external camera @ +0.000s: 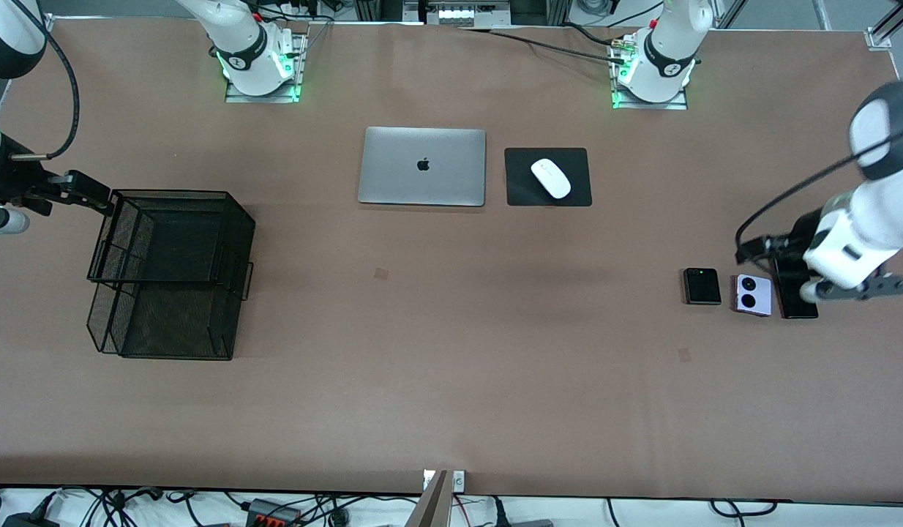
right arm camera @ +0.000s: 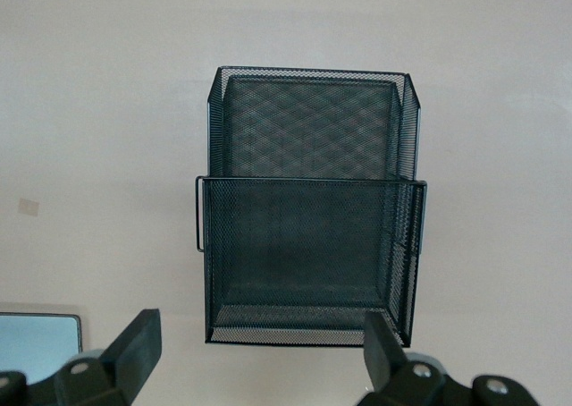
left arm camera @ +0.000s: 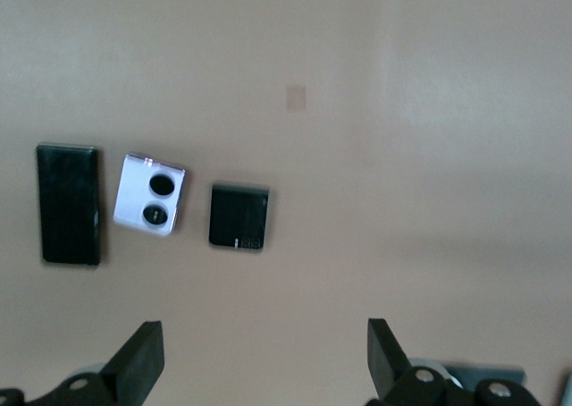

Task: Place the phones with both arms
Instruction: 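Grasp the black flip phone with the left gripper while the right gripper rises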

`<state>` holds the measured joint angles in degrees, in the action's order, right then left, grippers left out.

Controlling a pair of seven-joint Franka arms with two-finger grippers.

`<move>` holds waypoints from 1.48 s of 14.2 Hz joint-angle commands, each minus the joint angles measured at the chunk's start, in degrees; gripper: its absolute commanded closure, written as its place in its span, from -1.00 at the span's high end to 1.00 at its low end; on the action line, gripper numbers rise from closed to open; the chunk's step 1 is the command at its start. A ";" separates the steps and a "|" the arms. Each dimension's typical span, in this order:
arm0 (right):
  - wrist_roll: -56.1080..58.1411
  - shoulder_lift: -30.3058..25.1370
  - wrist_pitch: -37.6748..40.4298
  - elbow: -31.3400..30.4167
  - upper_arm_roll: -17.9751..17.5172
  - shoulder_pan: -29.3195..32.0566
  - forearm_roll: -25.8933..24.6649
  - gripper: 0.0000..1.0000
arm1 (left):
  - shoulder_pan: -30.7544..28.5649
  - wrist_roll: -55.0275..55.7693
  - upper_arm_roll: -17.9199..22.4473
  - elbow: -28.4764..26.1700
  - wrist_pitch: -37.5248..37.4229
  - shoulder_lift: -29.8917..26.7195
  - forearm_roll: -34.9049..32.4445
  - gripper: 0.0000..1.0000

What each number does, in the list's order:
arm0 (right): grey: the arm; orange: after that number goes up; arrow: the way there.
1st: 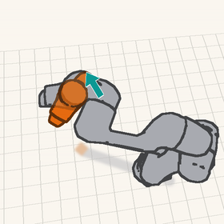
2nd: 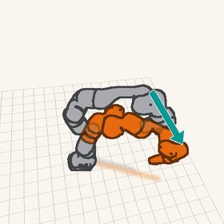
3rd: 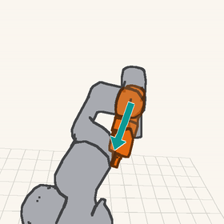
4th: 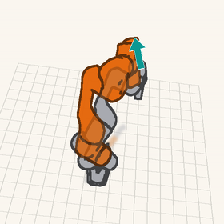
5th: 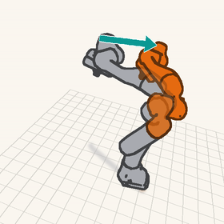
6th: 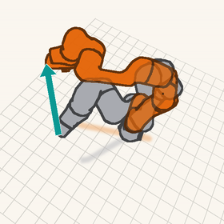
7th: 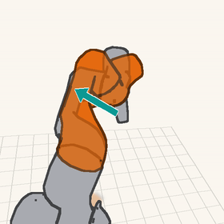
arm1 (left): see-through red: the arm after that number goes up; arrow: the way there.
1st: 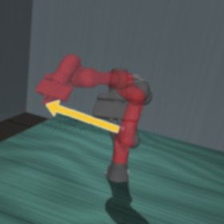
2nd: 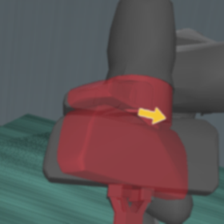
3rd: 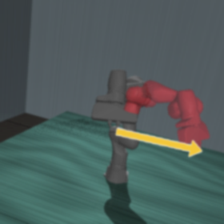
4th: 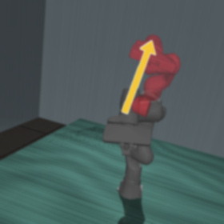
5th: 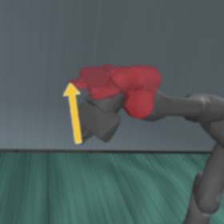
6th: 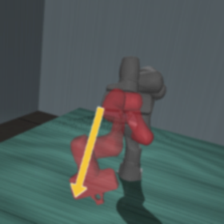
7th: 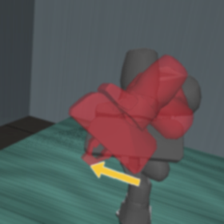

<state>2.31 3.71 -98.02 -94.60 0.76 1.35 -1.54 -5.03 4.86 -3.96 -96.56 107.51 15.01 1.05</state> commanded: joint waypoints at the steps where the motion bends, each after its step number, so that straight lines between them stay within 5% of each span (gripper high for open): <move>1: 0.24 -1.42 -0.60 -1.55 -0.67 0.85 0.40 1.00 | -1.74 -3.80 -0.79 -8.37 11.11 -0.16 0.88 1.00; 5: 0.15 -0.72 -0.77 -1.64 -0.67 0.76 0.40 1.00 | -2.44 -10.53 -1.57 -8.21 14.90 8.09 0.62 1.00; 11: -0.29 0.77 -0.77 0.28 -0.76 0.67 0.31 1.00 | -3.14 -17.68 -1.84 -11.11 30.54 15.74 0.71 1.00; 21: -0.11 3.94 -0.33 2.14 -0.76 0.67 3.12 1.00 | -6.75 -13.57 -1.93 -13.12 30.91 18.30 0.71 1.00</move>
<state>2.31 6.97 -98.71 -93.56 0.73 1.37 0.74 -10.87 -11.04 -4.96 -108.02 138.03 33.50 1.06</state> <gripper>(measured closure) 0.000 0.000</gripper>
